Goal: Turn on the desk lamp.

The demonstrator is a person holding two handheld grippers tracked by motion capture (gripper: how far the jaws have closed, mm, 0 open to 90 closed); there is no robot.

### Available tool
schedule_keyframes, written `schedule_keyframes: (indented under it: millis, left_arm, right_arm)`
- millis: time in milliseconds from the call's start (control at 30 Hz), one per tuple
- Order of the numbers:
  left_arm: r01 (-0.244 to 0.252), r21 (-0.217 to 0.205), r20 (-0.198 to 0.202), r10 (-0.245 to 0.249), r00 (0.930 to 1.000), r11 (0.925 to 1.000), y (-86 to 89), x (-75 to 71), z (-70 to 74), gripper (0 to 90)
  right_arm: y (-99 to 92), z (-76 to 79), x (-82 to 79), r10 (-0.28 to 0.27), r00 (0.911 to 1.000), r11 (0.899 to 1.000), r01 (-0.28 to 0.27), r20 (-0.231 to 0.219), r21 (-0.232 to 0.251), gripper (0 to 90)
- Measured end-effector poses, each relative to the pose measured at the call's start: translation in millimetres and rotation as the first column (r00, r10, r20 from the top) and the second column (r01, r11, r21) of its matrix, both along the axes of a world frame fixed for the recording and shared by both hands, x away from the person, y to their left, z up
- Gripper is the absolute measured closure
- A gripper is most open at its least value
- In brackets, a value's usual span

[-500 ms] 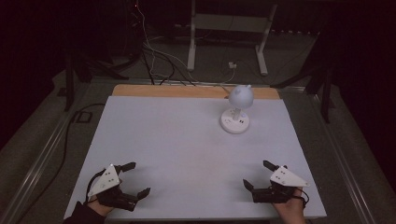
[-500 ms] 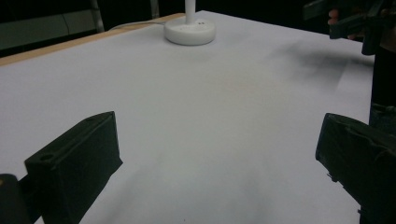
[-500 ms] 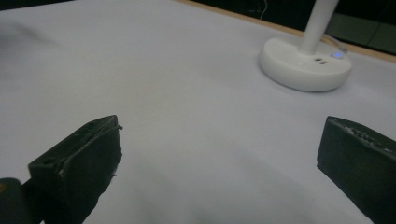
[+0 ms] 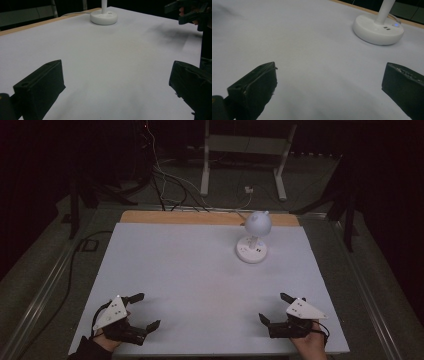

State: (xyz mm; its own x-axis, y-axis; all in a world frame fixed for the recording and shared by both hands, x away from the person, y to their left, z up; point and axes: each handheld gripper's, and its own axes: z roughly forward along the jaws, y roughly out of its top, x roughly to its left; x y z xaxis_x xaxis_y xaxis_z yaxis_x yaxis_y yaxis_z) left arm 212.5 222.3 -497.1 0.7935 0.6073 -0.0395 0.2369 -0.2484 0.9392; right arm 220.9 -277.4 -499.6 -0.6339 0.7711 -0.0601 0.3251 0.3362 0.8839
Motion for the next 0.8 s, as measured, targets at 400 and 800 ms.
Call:
schedule_keyframes:
  millis: [400, 800]
  left_arm:
    - [0.017, -0.014, 0.002, -0.017, 0.9999, 0.9998, -0.6, -0.8, 1.0, 0.4]
    - [0.005, -0.026, 0.018, -0.005, 0.9998, 0.9997, -0.7, -1.5, 2.5, 0.4]
  right_arm:
    - [3.4, 0.9, -3.8, 0.002, 0.9998, 1.0, -0.003, -0.021, -0.013, 0.0]
    - [10.1, 5.3, -7.6, 0.039, 0.9968, 0.999, -0.04, -0.07, -0.003, 0.0]
